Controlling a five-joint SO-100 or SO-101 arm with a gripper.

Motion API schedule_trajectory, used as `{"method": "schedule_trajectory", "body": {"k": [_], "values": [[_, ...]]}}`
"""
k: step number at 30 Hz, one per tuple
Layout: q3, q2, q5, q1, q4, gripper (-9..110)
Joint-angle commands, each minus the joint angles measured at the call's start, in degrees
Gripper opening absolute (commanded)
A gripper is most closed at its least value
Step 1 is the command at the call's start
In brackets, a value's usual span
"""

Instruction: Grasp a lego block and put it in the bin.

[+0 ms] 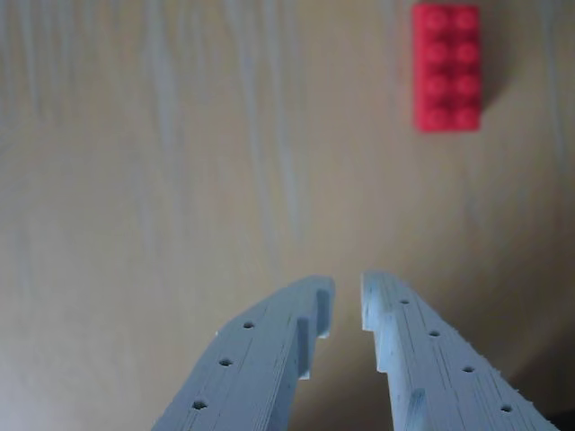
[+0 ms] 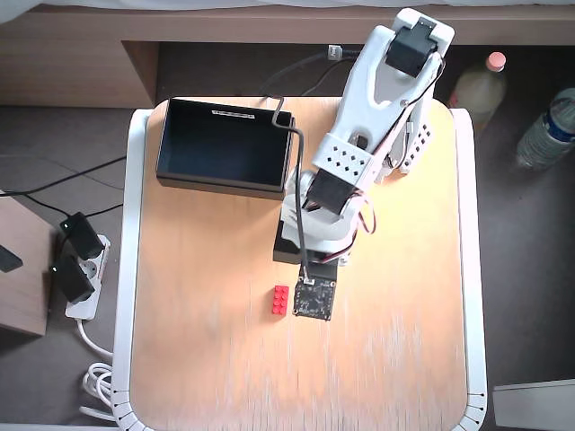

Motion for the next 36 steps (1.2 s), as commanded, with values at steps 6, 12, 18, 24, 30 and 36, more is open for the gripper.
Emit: {"method": "schedule_trajectory", "body": {"k": [6, 12, 18, 24, 30, 36], "values": [[-13.0, -8.7, 0.6, 1.7, -5.8, 1], [-13.4, -14.0, -1.1, 1.9, -9.9, 8], [-13.4, -17.0, -3.1, 2.1, -14.7, 19], [-13.4, -18.4, -2.7, 3.1, -18.7, 23], [-13.4, -20.2, 1.2, 5.2, -20.6, 24], [-13.4, -22.2, 3.2, 6.9, -22.9, 24]]}}
